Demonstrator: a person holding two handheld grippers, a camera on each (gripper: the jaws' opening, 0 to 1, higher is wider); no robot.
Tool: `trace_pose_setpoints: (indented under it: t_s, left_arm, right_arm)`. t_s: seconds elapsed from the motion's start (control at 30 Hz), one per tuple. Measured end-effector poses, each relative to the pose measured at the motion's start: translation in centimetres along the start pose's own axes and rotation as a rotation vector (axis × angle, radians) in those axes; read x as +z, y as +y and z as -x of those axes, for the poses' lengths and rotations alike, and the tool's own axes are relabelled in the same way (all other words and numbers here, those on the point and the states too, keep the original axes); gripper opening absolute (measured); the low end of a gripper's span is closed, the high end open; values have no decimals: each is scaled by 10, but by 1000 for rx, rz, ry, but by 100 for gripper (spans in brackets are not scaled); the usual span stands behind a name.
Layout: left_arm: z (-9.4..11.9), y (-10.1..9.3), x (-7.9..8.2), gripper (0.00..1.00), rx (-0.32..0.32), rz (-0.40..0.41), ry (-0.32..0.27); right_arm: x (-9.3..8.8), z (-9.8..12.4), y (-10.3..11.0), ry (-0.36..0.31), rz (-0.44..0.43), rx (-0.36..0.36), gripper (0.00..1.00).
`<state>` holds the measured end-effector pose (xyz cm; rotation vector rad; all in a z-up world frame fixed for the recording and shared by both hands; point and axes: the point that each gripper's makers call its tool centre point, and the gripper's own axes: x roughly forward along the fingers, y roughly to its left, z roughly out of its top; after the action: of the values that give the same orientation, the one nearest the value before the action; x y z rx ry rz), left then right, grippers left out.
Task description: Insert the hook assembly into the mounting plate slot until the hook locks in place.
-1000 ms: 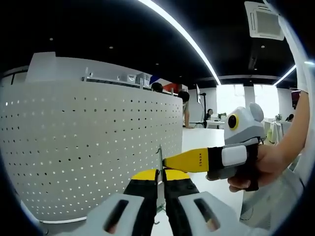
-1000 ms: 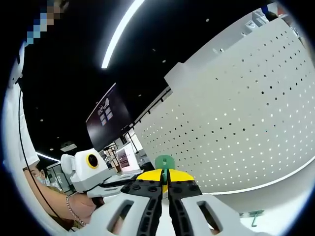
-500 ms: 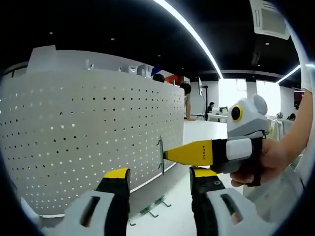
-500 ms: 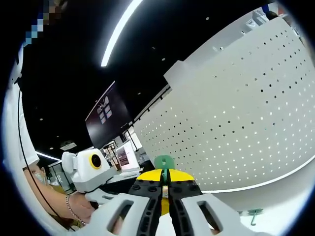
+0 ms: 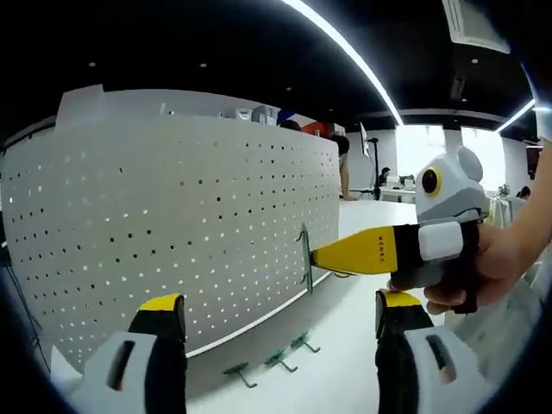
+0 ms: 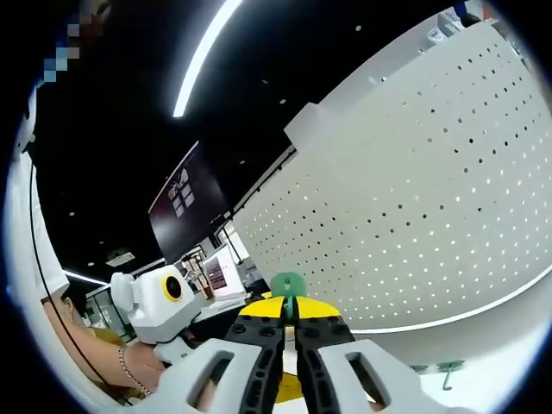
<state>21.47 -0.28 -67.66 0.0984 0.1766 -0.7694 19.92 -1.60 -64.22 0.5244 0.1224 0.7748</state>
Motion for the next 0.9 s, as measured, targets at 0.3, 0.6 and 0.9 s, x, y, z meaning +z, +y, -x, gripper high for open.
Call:
trace_pose_setpoints:
  t_s: [0.3, 0.6, 0.9]
  left_arm:
    - [1, 0, -2, 91, 0, 16, 3]
    - [2, 0, -3, 89, 0, 32, 4]
    - [2, -3, -5, 89, -4, 33, 7]
  right_arm:
    - [0, -1, -1, 30, 100, -50, 0]
    - [13, 7, -26, 87, 367, -255, 0]
    - [23, 24, -64, 111, 397, -453, 0]
